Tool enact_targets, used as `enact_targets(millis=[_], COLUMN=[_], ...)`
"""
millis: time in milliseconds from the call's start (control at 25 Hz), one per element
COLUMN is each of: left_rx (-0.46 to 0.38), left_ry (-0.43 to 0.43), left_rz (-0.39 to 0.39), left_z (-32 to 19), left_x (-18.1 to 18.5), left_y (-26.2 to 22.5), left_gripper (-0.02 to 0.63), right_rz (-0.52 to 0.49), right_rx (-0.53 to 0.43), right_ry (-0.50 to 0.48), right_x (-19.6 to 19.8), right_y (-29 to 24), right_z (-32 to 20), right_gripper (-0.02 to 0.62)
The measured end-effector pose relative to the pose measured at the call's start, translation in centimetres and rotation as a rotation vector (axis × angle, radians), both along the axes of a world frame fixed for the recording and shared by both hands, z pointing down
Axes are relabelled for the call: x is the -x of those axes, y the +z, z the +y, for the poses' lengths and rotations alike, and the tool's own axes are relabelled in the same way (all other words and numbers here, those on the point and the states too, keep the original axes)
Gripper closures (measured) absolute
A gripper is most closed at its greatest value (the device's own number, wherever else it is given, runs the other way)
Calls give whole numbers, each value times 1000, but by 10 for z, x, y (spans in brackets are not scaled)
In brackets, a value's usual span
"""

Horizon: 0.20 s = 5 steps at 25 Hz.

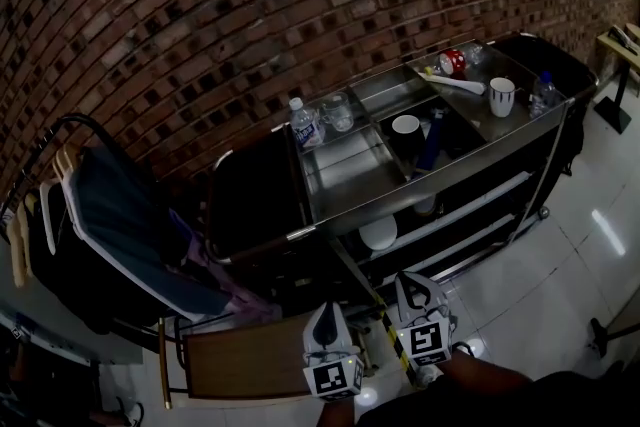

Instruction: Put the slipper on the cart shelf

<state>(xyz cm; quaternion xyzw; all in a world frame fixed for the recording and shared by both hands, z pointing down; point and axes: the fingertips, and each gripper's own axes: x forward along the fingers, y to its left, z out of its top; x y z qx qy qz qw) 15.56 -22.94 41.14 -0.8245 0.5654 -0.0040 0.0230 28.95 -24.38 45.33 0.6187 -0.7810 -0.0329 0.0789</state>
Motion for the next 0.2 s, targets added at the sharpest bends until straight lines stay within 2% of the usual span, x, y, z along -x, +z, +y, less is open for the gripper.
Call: enact_targets(millis=[200], left_rx=[10], left_ry=[0], left_rz=[-1], left_z=[1], left_x=[0], left_y=[4], left_gripper=[591], right_rz=[26], right_rx=[-30], right_ry=[-3], right_x=[4], right_y=[-14], right_z=[5], right_gripper=[594])
